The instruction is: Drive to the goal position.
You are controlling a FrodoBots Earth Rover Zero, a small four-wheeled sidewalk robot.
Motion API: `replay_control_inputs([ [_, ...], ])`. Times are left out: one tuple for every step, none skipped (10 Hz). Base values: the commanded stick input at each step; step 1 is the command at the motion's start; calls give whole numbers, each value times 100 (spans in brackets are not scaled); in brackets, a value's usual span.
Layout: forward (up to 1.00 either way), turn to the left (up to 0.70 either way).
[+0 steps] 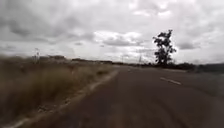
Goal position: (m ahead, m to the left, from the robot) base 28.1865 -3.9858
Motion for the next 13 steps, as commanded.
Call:
replay_control_inputs([
  [50,0],
  [50,0],
  [50,0],
  [50,0],
  [50,0],
  [50,0],
  [50,0],
  [50,0],
  [50,0],
  [50,0],
  [50,-19],
  [50,-44],
  [50,-50],
])
